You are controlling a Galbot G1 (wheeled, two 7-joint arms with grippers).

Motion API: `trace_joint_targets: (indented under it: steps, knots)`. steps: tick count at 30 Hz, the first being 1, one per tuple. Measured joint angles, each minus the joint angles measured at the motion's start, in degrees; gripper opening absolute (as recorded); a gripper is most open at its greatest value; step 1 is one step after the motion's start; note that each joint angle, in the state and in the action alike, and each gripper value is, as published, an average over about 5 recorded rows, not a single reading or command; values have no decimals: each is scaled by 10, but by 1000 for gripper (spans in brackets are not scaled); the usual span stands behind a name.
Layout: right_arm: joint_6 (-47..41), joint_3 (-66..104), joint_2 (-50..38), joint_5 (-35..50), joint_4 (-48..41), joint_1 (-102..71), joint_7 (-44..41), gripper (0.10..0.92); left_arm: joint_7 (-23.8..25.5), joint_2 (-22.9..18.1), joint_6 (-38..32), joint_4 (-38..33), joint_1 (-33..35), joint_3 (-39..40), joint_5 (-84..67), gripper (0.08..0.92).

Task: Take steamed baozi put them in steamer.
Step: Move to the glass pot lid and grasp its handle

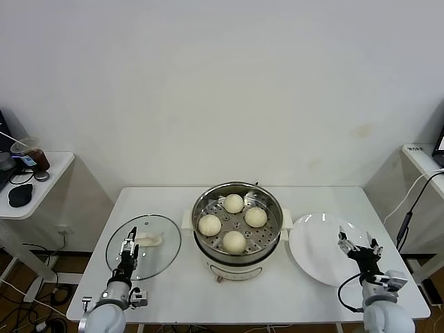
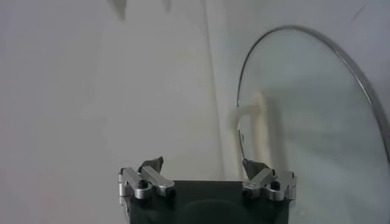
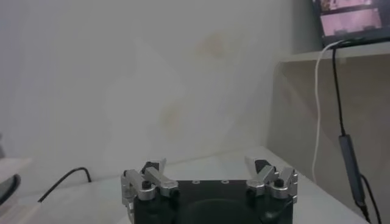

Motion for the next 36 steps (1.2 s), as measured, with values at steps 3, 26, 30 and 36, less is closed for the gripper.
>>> trace_joint_targets:
  steps: [3,26,30,36]
  knots:
    - [1,1,2,-2,0,-2,0,823,0,-3,3,13,-10,3,-1,823]
    - [10,11,8,-11,-7,-14,0,823,7,-27,45,75,-78,16,-7,823]
    - [11,12,9,-12,-9,-15,0,823,0,-33,47,90,-90,15,-7,823]
    - [15,15,8,-12,-16,-18,-1,823,-6,-38,48,107,-106,13,-8,823]
